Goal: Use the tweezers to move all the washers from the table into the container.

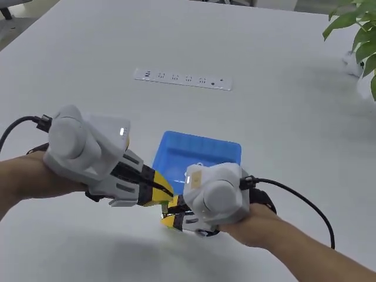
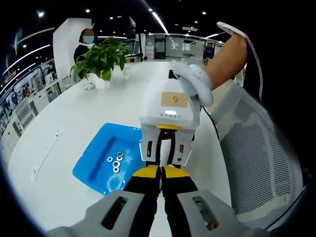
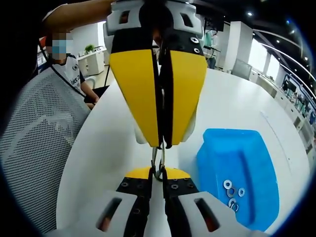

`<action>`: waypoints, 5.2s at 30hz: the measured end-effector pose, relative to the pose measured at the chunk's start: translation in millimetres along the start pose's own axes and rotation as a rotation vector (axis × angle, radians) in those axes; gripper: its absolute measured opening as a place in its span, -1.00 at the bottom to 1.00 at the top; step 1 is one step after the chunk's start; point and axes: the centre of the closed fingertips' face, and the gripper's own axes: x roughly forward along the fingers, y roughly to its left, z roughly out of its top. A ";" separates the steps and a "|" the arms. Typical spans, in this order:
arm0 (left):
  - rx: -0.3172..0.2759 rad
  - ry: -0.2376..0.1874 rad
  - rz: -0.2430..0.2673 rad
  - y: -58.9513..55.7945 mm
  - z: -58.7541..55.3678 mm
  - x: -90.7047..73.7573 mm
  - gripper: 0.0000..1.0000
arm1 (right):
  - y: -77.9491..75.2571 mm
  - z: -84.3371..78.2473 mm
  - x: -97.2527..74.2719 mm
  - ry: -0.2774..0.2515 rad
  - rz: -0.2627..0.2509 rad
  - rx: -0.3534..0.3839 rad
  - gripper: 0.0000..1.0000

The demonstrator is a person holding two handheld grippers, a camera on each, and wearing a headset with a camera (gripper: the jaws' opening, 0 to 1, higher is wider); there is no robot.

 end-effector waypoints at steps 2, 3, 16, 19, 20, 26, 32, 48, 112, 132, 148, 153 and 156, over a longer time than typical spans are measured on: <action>0.000 0.001 0.000 -0.7 0.1 -0.1 -0.90 | 0.3 0.0 -0.1 0.003 0.001 -0.002 -0.80; 0.001 0.003 0.000 -0.8 -0.1 -0.2 -0.90 | 0.5 0.0 -0.1 0.006 0.001 -0.006 -0.80; 0.012 -0.003 0.016 -0.7 10.4 -10.7 -0.90 | -1.0 11.8 -9.8 -0.001 -0.013 -0.023 -0.80; 0.014 -0.008 0.020 -1.1 14.1 -14.3 -0.90 | -0.7 16.1 -12.8 -0.002 -0.017 -0.035 -0.80; 0.015 -0.010 0.020 -1.5 15.8 -15.7 -0.90 | -0.6 17.6 -14.2 -0.003 -0.018 -0.037 -0.80; 0.027 -0.012 0.030 -0.6 24.7 -21.8 -0.90 | -2.8 25.5 -22.9 -0.007 -0.033 -0.045 -0.80; 0.038 -0.016 0.037 -1.3 35.6 -26.7 -0.90 | -4.1 31.0 -31.1 -0.007 -0.043 -0.053 -0.80; 0.079 -0.031 0.053 7.4 63.4 -37.2 -0.90 | -20.3 48.2 -56.0 -0.007 -0.088 -0.080 -0.80; 0.040 -0.029 0.021 86.7 33.3 13.0 -0.90 | -94.7 -6.1 -26.3 0.047 -0.062 0.019 -0.80; 0.010 -0.027 0.025 90.8 21.0 19.2 -0.90 | -95.5 -14.6 -14.6 0.068 -0.041 0.022 -0.79; 0.042 -0.029 0.046 88.3 32.3 8.3 -0.90 | -96.4 -3.8 -24.7 0.053 -0.063 -0.005 -0.78; 0.061 -0.021 0.054 86.5 37.9 3.2 -0.90 | -93.9 2.3 -31.2 0.045 -0.072 -0.013 -0.78; 0.063 -0.020 0.055 84.6 38.3 2.7 -0.90 | -92.9 3.1 -31.0 0.037 -0.067 -0.008 -0.78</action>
